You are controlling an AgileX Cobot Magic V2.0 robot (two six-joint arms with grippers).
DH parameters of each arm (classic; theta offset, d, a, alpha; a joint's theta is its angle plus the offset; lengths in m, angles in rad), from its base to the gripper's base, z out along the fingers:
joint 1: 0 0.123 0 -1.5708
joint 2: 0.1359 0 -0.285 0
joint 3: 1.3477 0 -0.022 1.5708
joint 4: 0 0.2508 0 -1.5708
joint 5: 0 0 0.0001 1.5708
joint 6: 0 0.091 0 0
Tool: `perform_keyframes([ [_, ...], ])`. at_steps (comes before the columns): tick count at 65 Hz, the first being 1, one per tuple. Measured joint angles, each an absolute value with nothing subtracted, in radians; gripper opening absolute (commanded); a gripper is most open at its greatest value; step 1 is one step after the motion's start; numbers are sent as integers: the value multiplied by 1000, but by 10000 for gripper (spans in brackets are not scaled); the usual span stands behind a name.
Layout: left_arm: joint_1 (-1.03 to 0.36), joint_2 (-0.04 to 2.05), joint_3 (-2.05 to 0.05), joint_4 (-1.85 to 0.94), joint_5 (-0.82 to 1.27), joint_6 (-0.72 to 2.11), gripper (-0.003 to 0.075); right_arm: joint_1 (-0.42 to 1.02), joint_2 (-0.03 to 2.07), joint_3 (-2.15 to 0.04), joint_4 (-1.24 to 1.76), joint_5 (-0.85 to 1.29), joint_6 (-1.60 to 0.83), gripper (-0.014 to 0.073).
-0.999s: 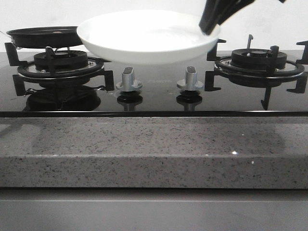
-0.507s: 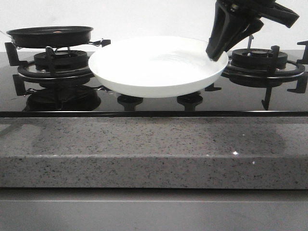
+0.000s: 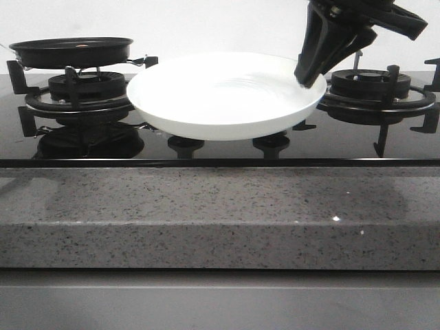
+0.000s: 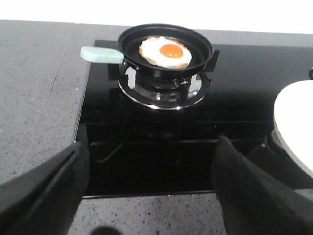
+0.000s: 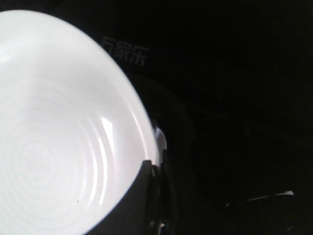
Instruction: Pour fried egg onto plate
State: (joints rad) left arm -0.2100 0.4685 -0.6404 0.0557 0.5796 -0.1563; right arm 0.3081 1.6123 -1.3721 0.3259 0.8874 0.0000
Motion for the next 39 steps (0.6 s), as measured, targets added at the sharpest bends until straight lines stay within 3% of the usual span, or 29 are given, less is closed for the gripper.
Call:
perform_keyframes([
  [8,-210,469,-640,50,571,-156,534,308,1612,-1372,326,887,0,-60],
  [18,-210,469,-640,50,571,-156,651,308,1612,-1372,326,887,0,-60],
  [39,-210,584,-749,57,726,-156,652,308,1612,-1372,326,887,0,-60],
])
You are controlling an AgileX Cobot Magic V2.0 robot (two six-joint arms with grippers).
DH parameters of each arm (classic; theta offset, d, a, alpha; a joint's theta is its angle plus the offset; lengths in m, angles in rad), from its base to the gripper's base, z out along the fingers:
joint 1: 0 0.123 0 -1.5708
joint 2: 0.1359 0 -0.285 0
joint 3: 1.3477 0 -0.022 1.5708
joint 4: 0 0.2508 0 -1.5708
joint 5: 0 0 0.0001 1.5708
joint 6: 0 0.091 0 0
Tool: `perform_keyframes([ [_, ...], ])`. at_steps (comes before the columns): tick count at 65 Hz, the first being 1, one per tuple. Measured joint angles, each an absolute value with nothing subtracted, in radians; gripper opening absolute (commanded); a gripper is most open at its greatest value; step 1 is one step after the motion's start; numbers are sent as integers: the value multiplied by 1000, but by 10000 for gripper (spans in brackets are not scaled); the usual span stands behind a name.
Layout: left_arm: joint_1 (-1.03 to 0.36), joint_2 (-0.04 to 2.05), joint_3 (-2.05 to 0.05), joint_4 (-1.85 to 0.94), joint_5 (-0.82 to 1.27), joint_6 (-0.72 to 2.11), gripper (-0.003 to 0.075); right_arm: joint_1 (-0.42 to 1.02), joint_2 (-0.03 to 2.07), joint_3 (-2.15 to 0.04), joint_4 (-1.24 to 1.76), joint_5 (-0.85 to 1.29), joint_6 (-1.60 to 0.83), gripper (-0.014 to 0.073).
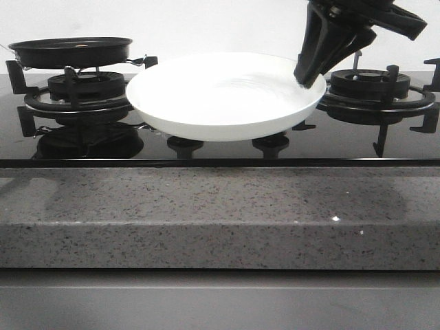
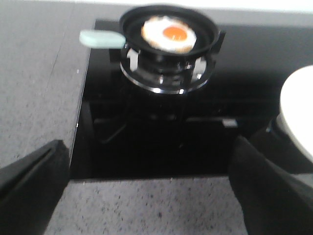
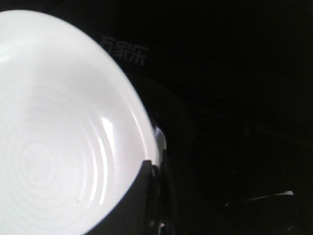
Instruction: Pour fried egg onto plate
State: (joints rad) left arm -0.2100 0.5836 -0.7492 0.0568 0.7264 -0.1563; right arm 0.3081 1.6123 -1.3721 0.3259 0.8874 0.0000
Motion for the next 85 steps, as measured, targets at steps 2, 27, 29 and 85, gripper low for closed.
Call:
perform_keyframes([
  [2,-210,607,-764,57,745,-156,652,308,1612,-1372,326,887,0,-60],
  [27,-70,1015,-1020,32,878,-148,652,308,1612,-1372,326,887,0,-60],
  [29,-45,1048,-1047,8,889,-130,652,308,1612,-1372,326,887,0,-60],
  [85,376,1655,-1223,-1284,935,357,647,308,1612,-1372,326,887,0,-60],
])
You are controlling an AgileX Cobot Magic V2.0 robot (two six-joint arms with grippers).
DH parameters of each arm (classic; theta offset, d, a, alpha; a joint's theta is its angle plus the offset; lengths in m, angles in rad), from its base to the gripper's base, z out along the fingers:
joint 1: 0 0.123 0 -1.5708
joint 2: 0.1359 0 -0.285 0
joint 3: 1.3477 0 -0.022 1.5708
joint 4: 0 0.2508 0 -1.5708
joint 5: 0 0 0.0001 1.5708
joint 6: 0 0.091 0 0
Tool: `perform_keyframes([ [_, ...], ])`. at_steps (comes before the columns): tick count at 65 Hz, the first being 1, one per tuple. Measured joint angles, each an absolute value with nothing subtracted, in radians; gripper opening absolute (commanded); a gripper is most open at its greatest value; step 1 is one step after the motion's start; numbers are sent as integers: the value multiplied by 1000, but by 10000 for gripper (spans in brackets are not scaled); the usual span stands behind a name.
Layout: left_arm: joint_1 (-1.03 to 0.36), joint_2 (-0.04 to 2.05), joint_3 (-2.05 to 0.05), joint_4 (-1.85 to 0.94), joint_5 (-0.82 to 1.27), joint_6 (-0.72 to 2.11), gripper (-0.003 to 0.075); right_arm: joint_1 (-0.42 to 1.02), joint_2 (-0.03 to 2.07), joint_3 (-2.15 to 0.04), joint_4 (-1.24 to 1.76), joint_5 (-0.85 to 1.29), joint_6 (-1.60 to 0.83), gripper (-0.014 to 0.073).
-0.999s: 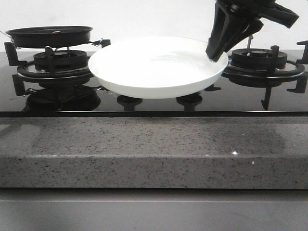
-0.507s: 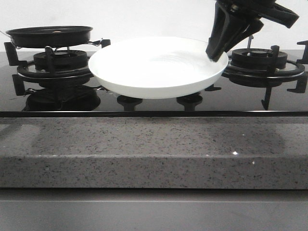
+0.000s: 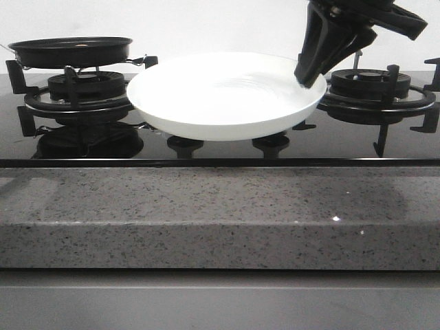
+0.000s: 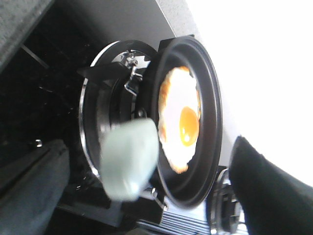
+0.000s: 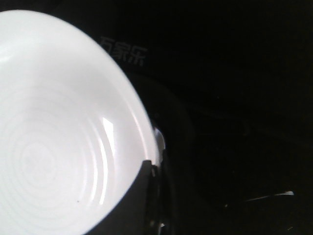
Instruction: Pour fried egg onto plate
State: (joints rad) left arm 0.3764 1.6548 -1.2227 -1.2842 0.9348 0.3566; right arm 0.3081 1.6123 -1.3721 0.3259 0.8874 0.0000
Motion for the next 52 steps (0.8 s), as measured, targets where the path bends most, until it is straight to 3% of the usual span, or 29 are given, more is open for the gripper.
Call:
perform_keyframes([
  [33,376,1808,-1225,-1538,1053,432,424,308,1612,-1372,326,887,0,-60],
  [52,376,1818,-1225,-1544,1057,433,241,308,1612,-1372,326,887,0,-60],
])
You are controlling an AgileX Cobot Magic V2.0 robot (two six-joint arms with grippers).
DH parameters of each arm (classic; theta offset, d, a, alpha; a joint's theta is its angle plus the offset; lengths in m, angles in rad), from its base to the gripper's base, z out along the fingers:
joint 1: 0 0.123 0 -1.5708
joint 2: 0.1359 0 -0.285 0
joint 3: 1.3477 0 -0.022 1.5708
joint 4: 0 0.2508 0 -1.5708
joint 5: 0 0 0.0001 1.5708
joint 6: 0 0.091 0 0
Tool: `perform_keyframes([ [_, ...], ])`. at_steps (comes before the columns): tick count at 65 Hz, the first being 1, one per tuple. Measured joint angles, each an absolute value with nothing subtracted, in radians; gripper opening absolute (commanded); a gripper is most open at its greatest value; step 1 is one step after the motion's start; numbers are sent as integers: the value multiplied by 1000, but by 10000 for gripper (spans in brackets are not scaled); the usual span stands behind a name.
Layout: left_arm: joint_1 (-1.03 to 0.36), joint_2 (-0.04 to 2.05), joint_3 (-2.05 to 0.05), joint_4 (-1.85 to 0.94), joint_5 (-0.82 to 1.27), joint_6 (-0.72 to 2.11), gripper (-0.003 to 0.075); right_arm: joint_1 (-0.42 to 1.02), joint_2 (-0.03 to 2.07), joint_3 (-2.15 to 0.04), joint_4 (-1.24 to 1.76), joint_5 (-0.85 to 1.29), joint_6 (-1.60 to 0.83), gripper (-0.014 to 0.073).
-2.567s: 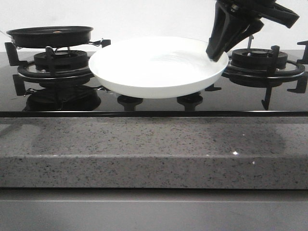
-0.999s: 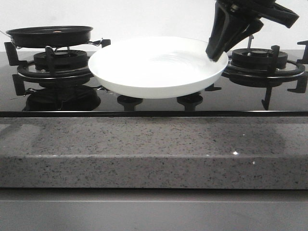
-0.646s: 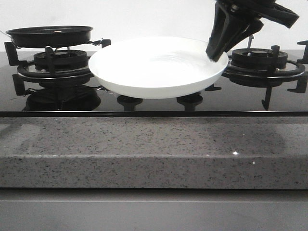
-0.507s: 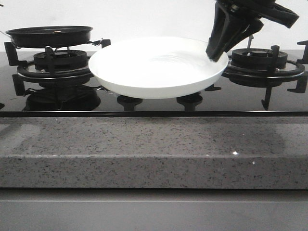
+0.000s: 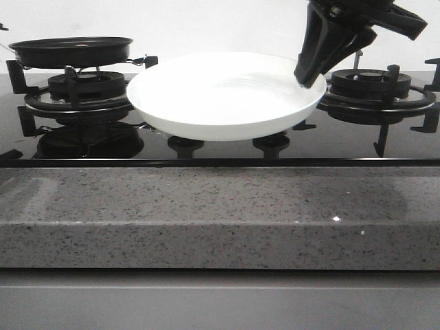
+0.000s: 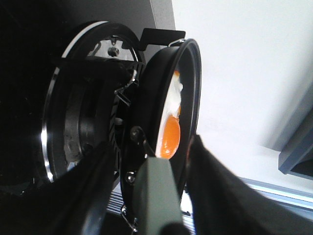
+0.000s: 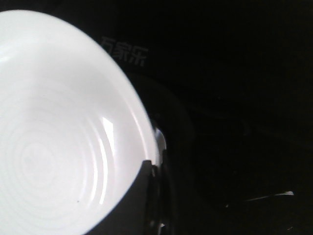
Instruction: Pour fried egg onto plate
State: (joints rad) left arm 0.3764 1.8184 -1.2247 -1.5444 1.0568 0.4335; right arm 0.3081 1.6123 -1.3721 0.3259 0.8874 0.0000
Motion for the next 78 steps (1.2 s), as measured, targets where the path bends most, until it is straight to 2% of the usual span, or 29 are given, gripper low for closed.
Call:
perform_keyframes([
  [13,376,1818,-1225,-1547,1057,433,122,308,1612,-1372,326,887,0,-60],
  [33,377,1824,-1225,-1561,1118,479,-20,308,1612,-1372,326,887,0,-60],
  [59,377,1741,-1225,-1640,1145,577,-19,308,1612,-1372,326,887,0,-60],
  [69,364,1631,-1225,-1581,1135,607,-19,308,1612,-1372,326,887,0,-60],
  [78,294,1507,-1217,-1446,1074,622,-19,308,1612,-1372,326,887,0,-60],
])
